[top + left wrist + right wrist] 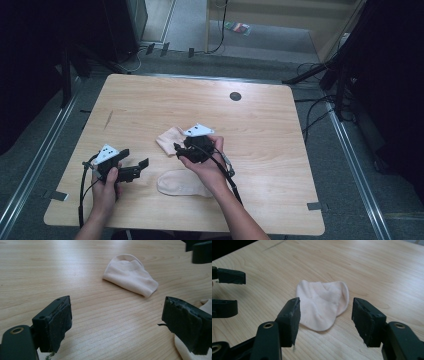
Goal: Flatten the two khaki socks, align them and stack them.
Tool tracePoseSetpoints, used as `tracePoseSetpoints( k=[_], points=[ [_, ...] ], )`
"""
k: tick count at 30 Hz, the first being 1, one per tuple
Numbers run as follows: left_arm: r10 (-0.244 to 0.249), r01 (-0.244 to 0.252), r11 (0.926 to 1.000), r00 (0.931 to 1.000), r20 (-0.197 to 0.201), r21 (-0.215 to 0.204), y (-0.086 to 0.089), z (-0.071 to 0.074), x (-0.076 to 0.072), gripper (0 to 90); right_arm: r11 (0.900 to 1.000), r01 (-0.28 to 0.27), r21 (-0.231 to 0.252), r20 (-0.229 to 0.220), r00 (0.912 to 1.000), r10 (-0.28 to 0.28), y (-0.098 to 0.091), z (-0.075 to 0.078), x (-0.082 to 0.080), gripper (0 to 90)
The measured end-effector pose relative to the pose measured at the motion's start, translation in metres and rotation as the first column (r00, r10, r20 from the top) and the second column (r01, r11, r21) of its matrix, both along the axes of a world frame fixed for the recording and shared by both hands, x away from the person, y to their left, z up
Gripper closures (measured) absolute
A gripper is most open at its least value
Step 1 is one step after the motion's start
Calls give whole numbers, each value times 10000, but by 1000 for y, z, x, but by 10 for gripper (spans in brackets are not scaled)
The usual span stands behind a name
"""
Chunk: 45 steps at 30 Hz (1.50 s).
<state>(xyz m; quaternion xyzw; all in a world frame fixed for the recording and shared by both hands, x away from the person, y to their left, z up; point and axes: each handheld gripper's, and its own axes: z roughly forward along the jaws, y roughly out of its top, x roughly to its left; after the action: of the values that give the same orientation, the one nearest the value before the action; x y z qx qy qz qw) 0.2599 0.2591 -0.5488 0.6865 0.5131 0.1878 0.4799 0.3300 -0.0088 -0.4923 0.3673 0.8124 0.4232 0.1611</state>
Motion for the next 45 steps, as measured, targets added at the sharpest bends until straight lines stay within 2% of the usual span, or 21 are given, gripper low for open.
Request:
tracePoseSetpoints(
  k=[1,8,9,11,12,15,18,19,20,21,23,25,28,30,36,38,40,42,43,45],
  points=[
    [9,-9,10000,10000,6,-7,0,0,0,102,9999,-79,-107,-90,9999,78,7,-3,5,428],
    [-41,41,10000,10000,-38,6,-2,0,0,104,9982,-204,-566,-341,9992,185,24,-14,18,445],
    [-52,52,10000,10000,-52,-2,-2,0,0,105,9959,-18,-903,-232,9997,-3,29,-18,24,470],
    [-47,47,10000,10000,-58,4,-2,0,0,105,9965,57,-829,-326,9994,-84,31,-19,26,477],
    [-12,12,10000,10000,-51,14,-2,-1,0,106,9952,62,-977,-553,9984,-117,34,-25,35,488],
    [19,-19,10000,10000,-60,31,-2,-1,0,117,9920,169,-1248,-575,9980,-243,37,-30,40,514],
    [36,-37,10000,9999,-164,-35,-2,-1,1,122,9904,80,-1379,-623,9979,-168,40,-33,40,599],
    [36,-37,10000,9999,-164,-35,-2,-1,1,123,9904,80,-1379,-623,9979,-168,40,-33,40,599],
    [36,-38,9999,9998,-197,-100,-1,-1,2,123,9886,-172,-1493,-422,9990,110,43,-32,35,704],
    [36,-38,9999,9998,-197,-100,-1,-1,2,124,9886,-172,-1493,-422,9990,110,43,-32,35,704],
    [37,-40,9999,9997,-244,-118,-1,-1,2,124,9858,-247,-1660,-324,9993,196,46,-30,30,794],
    [41,-43,10000,9997,-259,-82,-1,-1,2,126,9839,-449,-1730,-462,9982,375,47,-31,28,900],
    [45,-46,10000,9996,-270,-36,-2,-1,2,127,9855,-664,-1562,-704,9959,559,47,-28,25,900],
    [42,-44,10000,9996,-271,-57,-2,-1,2,127,9876,-695,-1411,-579,9964,618,46,-24,23,900],
    [59,-60,10000,9996,-290,-44,-2,-1,2,130,9935,-364,-1083,-364,9988,326,41,-18,26,900],
    [56,-58,10000,9996,-288,-46,-2,-1,2,130,9936,-341,-1076,-402,9987,299,40,-18,26,900],
    [59,-60,10000,9996,-279,-40,-2,-1,2,131,9960,-306,-845,-573,9980,258,38,-17,27,900],
    [71,-72,10000,9996,-275,-44,-2,-1,2,131,9977,-181,-646,-558,9983,145,36,-15,28,900],
    [65,-67,10000,9996,-291,-44,-2,-1,2,131,9991,-65,-416,-616,9981,39,32,-13,30,900],
    [59,-59,10000,9996,-281,-23,-2,-1,2,131,9993,-10,-361,-606,9982,-12,31,-12,31,900]
  ],
)
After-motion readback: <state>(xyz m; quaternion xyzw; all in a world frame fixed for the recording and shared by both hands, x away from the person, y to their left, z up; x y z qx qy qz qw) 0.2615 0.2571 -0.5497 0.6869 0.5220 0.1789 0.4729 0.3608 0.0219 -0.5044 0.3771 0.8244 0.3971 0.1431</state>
